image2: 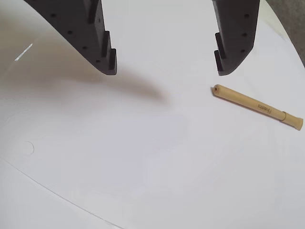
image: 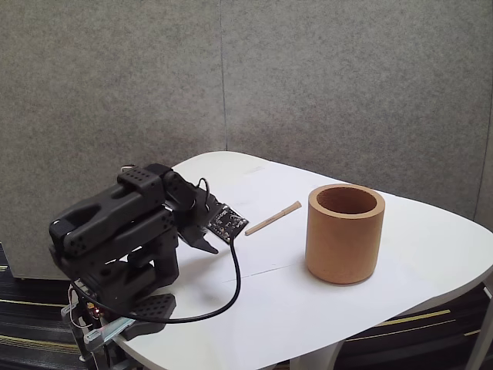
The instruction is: Grab the pen and put it in the pen holder.
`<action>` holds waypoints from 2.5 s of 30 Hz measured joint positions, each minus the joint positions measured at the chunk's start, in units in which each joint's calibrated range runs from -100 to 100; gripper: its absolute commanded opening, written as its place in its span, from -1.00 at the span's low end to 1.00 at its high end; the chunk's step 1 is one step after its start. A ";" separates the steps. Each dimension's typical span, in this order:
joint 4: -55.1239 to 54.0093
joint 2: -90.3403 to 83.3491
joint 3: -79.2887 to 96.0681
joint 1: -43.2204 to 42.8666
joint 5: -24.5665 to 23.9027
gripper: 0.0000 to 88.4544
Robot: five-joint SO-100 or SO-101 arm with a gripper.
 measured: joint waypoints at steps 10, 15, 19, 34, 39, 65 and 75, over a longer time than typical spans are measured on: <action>4.83 -3.05 0.00 0.00 0.00 -0.34; 4.83 -3.05 0.00 0.00 0.00 -0.34; 4.83 -3.05 0.00 0.00 0.00 -0.34; 4.83 -3.05 0.00 0.00 0.00 -0.34; 4.83 -3.05 0.00 0.00 0.05 -0.34; -0.59 28.11 -36.73 6.32 -0.93 -0.34; -0.68 50.80 -59.30 6.98 -18.66 -0.34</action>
